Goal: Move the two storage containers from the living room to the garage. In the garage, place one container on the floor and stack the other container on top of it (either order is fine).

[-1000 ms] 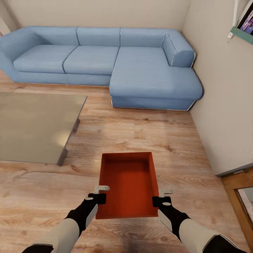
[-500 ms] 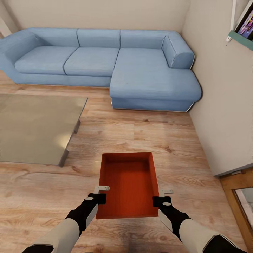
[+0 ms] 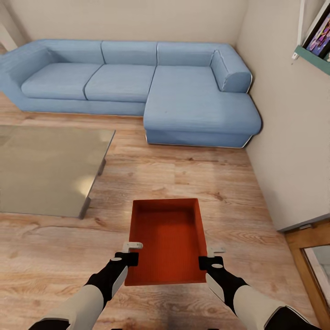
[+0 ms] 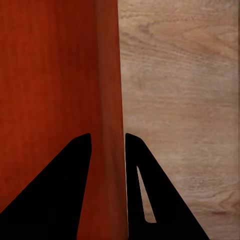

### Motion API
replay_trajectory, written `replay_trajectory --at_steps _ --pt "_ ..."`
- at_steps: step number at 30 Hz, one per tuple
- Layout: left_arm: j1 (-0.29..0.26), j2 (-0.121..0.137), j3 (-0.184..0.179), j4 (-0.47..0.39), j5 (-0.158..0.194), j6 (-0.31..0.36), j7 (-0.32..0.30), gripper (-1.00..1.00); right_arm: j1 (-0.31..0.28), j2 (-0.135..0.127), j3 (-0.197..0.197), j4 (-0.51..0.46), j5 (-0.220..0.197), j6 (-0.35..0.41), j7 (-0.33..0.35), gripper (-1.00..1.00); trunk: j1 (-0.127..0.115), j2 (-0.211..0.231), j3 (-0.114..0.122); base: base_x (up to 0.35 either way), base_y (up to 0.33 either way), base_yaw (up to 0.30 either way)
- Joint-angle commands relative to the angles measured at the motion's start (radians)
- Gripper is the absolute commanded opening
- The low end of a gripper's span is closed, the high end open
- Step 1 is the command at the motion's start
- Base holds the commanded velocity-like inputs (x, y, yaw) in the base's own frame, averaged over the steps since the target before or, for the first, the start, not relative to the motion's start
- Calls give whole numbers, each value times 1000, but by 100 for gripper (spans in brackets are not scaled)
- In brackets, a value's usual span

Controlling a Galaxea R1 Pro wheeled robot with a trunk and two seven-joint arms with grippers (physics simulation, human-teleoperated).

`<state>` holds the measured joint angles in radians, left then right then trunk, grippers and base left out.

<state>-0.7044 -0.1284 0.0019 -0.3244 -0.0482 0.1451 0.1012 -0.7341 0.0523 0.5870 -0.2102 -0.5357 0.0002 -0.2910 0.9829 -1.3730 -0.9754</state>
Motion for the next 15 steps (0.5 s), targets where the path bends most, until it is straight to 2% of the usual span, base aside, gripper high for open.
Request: replay_trajectory --at_steps 1,13,15 --pt "0 0 4 -1 -15 7 9 -100 -1 0 -1 0 4 -2 -14 -100 -4 7 4 0 0 0" --pt "0 0 4 -2 -16 7 9 -100 -1 0 -1 0 3 -5 -16 -100 -50 91 61 0 0 0" --pt "0 0 4 -2 -16 5 10 -100 -1 1 -1 0 3 -5 -16 -100 -50 91 63 0 0 0"
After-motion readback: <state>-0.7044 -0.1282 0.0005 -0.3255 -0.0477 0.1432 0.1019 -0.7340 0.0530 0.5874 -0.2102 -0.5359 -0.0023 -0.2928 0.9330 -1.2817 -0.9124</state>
